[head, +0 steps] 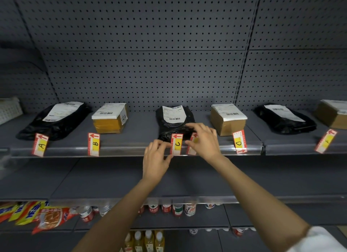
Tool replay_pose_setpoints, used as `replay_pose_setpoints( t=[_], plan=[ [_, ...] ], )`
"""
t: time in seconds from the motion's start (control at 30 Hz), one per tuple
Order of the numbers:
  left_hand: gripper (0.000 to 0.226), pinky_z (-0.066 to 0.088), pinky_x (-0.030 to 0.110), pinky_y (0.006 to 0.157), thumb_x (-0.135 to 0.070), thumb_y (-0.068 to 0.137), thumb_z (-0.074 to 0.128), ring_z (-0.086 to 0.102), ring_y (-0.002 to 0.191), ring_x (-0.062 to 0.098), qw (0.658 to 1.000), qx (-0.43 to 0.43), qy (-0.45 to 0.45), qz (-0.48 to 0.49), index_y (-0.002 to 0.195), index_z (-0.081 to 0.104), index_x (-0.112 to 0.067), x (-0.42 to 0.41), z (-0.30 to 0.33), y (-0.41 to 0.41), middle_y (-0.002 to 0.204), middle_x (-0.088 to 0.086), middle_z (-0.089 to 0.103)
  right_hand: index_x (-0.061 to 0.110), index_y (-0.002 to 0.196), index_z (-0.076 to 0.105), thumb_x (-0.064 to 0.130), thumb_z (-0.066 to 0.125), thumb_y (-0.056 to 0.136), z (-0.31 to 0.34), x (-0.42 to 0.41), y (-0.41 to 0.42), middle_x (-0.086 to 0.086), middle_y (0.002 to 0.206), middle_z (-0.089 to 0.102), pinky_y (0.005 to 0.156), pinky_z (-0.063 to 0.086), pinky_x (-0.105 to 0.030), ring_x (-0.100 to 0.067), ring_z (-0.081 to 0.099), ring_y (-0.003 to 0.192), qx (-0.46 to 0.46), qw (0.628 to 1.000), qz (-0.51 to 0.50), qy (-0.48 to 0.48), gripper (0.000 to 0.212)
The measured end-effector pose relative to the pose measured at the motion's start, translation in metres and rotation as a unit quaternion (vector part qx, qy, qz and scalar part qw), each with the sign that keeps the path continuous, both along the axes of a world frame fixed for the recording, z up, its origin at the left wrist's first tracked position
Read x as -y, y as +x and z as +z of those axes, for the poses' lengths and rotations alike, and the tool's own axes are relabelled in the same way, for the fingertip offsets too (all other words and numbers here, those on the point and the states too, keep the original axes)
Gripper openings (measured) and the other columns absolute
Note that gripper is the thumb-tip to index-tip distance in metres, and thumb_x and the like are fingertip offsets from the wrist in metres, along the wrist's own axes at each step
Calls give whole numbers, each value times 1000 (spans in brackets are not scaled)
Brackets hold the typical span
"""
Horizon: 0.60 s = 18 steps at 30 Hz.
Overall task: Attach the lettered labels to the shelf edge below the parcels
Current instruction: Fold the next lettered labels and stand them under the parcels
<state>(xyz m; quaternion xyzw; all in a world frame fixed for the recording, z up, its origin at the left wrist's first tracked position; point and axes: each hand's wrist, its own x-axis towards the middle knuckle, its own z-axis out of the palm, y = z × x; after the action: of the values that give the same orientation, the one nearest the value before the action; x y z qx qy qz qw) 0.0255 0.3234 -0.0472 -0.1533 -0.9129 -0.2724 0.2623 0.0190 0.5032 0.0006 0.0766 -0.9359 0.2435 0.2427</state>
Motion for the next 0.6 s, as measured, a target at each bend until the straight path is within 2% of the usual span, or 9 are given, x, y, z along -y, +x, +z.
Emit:
replay_pose_setpoints(
  t=[0.1, 0.27, 0.47, 0.6],
  plan=[
    [26, 43, 34, 82, -21, 77, 69, 52, 96, 20, 1000, 6, 26, -9, 101, 60, -21, -11, 5, 8, 100, 1, 57, 27, 127, 47, 24, 73, 77, -4, -19, 7, 1, 126, 56, 104, 27, -38, -18, 48, 121, 24, 997, -40, -57, 57],
    [26, 42, 32, 82, -18, 77, 70, 52, 96, 19, 997, 17, 61, -35, 101, 59, -23, -32, 6, 21, 101, 0, 57, 19, 98, 64, 23, 62, 86, -16, -33, 14, 0, 103, 71, 94, 32, -37, -22, 60, 103, 62, 994, -56, -65, 13],
    [27, 47, 37, 82, -21, 77, 70, 55, 98, 19, 992, 24, 99, -78, 102, 59, -24, -56, 11, 22, 103, 0, 58, 21, 92, 66, 33, 60, 86, -21, -33, 11, 1, 98, 71, 91, 31, -36, -21, 60, 99, 59, 995, -53, -57, 15],
    [28, 48, 39, 82, -23, 75, 71, 57, 94, 19, 988, 27, 109, -110, 101, 58, -26, -72, 25, 5, 99, -1, 57, 11, 90, 60, 26, 59, 89, -12, -41, 10, -9, 92, 71, 86, 44, -40, -27, 63, 91, 22, 994, -54, -96, 15]
  ],
)
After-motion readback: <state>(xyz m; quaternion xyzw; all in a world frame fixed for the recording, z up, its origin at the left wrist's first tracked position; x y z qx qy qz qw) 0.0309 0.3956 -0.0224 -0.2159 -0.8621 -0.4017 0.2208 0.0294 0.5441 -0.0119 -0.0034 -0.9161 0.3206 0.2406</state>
